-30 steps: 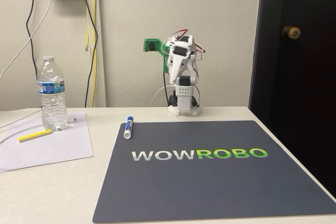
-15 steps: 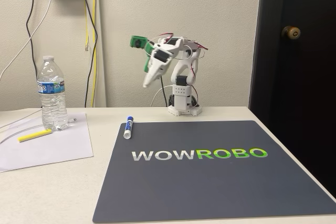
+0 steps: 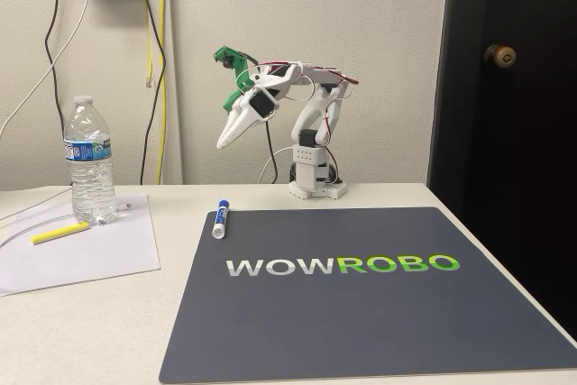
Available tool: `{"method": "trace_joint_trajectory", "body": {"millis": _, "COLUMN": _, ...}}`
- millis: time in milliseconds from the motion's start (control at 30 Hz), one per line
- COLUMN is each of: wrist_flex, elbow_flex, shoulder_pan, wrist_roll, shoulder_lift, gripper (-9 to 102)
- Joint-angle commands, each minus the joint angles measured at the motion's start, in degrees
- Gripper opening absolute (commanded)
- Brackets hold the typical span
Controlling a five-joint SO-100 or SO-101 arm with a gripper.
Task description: Pick up the blue marker.
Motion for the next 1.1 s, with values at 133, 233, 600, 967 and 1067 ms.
{"method": "trace_joint_trajectory", "body": {"millis": 133, "wrist_flex": 12.2, "elbow_flex": -11.9, "shoulder_pan": 2.7, "wrist_roll": -16.9, "shoulder_lift": -6.6, "gripper": 0}}
{"method": "trace_joint_trajectory", "body": {"millis": 233, "wrist_flex": 15.8, "elbow_flex": -15.1, "shoulder_pan": 4.0, "wrist_roll": -22.3, "shoulder_lift": -9.1, "gripper": 0}}
{"method": "trace_joint_trajectory", "body": {"millis": 600, "wrist_flex": 26.5, "elbow_flex": -23.6, "shoulder_pan": 6.9, "wrist_roll": -38.1, "shoulder_lift": -17.5, "gripper": 0}}
{"method": "trace_joint_trajectory", "body": {"millis": 967, "wrist_flex": 30.3, "elbow_flex": -27.0, "shoulder_pan": 6.7, "wrist_roll": -43.4, "shoulder_lift": -27.1, "gripper": 2}}
{"method": "trace_joint_trajectory", "body": {"millis": 1067, "wrist_flex": 29.9, "elbow_flex": -27.0, "shoulder_pan": 6.6, "wrist_roll": -44.2, "shoulder_lift": -29.9, "gripper": 4}}
